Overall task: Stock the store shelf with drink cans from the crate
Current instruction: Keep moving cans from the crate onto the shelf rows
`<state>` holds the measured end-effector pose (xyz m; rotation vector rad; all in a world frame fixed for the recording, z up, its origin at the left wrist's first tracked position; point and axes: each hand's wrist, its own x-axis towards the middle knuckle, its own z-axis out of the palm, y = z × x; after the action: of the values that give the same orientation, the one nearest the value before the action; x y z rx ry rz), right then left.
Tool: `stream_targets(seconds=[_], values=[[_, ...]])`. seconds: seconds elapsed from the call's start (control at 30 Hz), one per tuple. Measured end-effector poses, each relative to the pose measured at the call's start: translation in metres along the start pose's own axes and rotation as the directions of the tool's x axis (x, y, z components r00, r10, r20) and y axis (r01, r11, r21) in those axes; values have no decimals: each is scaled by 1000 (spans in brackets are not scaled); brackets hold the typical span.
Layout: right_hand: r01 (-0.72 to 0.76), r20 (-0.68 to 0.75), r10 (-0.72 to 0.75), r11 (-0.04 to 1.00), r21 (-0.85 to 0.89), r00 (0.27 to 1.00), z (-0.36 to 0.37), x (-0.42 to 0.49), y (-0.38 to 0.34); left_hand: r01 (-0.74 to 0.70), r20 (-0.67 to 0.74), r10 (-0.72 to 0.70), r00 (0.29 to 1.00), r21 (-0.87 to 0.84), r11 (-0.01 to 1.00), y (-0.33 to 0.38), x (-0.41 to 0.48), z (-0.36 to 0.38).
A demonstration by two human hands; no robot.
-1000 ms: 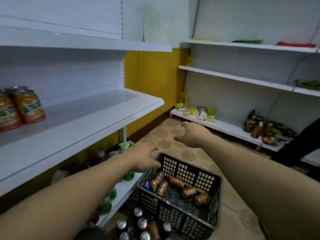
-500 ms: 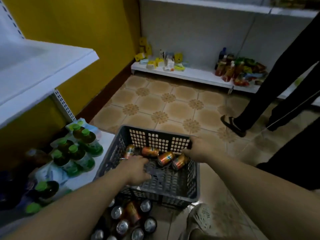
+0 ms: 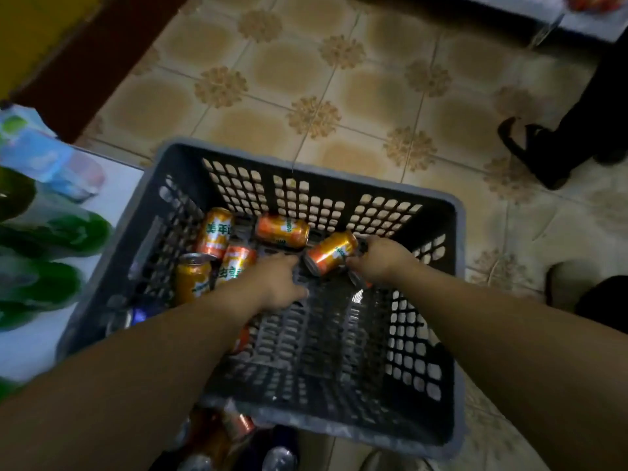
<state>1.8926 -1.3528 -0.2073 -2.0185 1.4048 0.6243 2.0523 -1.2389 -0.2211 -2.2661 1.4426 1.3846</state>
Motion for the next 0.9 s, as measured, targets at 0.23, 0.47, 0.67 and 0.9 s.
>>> stream_targets(seconds=[0.23,0.47,0.67,0.9], values=[[-179,-144,167,980,-80,975,60,85,-6,-5,1,6,1000,-187,982,-26,73,31],[6,-240,115,893,450,964,80,81,-22,9,50,15,999,-439,898,-40,86,51],[144,-284,22,822,551,959,71,27,-46,14,58,18,998,-513,858,-36,31,30],[213,-304,4,706,676,953,-14,-99,-85,-174,-172,97,980,-527,832,-3,-101,-41]])
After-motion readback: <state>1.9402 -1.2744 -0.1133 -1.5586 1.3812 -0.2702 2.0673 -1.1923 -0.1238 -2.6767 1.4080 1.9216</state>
